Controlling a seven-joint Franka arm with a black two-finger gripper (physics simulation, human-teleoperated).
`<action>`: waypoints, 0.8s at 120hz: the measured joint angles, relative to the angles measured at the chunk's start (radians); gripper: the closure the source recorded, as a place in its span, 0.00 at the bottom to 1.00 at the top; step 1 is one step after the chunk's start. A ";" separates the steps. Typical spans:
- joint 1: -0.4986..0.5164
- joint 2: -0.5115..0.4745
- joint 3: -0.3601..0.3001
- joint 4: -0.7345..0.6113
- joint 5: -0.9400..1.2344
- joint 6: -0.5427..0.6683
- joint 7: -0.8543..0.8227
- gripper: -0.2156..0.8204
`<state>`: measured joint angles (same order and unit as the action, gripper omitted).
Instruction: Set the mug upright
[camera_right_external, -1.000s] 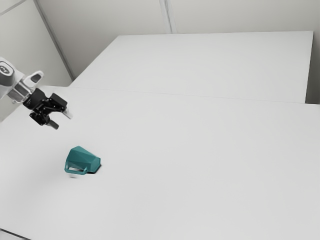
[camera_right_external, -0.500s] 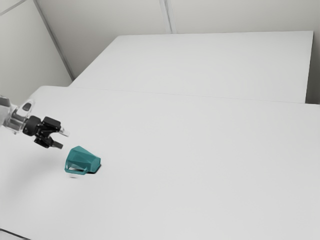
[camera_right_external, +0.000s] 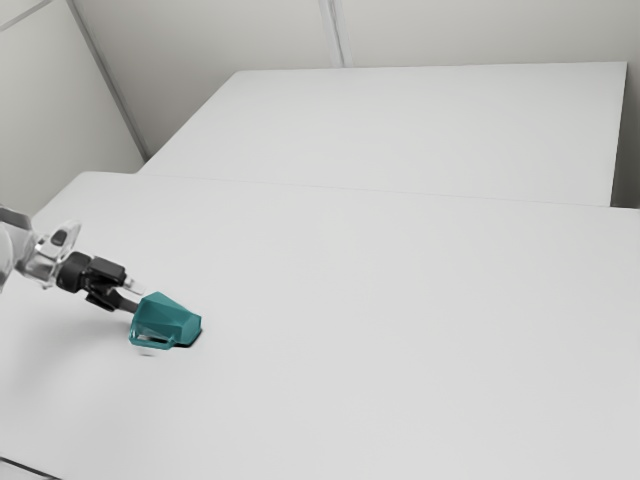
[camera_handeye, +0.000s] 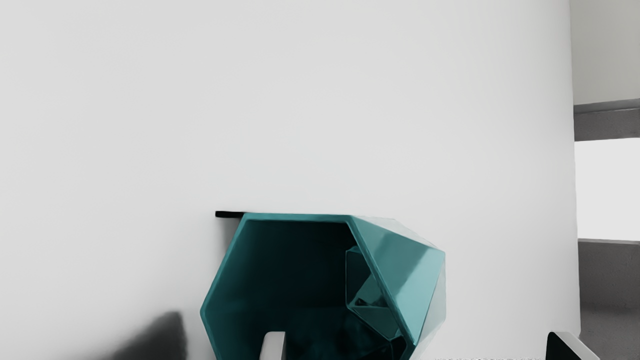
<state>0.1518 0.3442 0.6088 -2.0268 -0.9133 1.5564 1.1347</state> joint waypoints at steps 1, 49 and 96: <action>0.000 0.001 -0.001 0.000 -0.001 -0.001 0.003 0.25; -0.006 0.039 -0.032 0.000 -0.042 -0.023 0.108 0.31; -0.007 0.053 -0.033 -0.003 -0.061 -0.049 0.161 0.71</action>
<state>0.1444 0.3973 0.5760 -2.0297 -0.9739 1.5071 1.2958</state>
